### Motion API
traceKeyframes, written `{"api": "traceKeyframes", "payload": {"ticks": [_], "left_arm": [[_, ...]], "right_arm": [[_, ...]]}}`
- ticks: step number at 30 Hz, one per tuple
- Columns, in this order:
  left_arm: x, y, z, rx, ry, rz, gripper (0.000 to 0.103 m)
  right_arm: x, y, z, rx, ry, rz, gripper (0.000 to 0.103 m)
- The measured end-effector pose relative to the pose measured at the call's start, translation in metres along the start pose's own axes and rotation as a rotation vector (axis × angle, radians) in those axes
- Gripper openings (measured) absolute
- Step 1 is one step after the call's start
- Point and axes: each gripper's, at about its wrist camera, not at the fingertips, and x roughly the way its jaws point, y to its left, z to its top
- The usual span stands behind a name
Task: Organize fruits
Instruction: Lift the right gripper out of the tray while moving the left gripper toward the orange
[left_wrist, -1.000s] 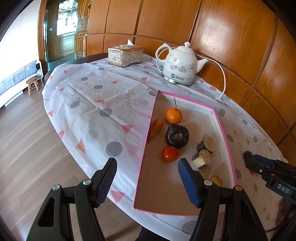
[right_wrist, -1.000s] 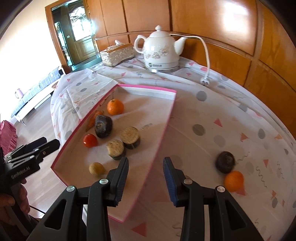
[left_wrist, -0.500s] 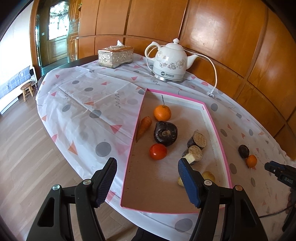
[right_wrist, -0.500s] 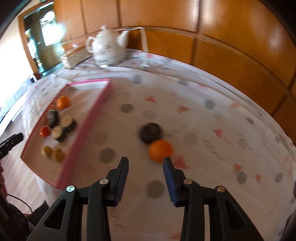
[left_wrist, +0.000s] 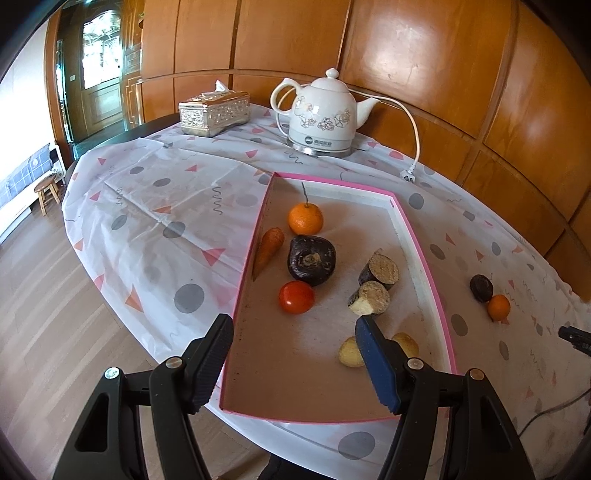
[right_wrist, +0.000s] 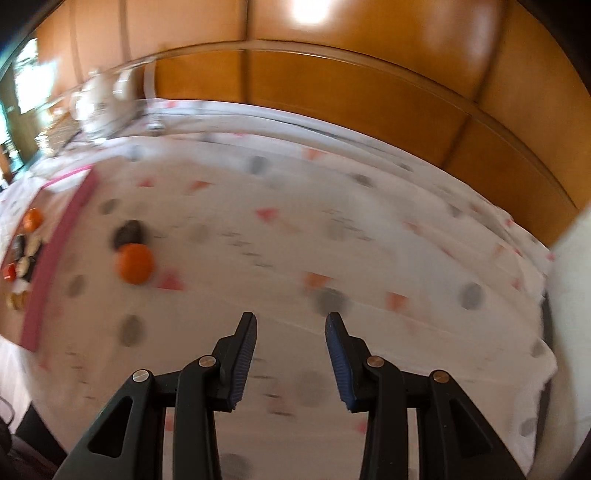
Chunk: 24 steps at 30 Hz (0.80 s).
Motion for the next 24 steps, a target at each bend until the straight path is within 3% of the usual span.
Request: {"api": "traceKeyframes", "payload": {"ticks": [8,14,24], "left_arm": [[-0.005,-0.029,0.01,0.078,-0.004,-0.045,0.069],[-0.002,-0.072,0.016,0.168,0.024,-0.124,0.069],[0.019,-0.154,0.016,0.284,0.113,-0.275,0.069]], "right_arm": [[0.013,-0.1,-0.019,0.29,0.072,-0.176,0.039],[0.005,-0.148,-0.028,0.525,0.054,-0.198,0.039],[0.0,-0.181,-0.044,0.71,0.072,-0.21,0.039]]}}
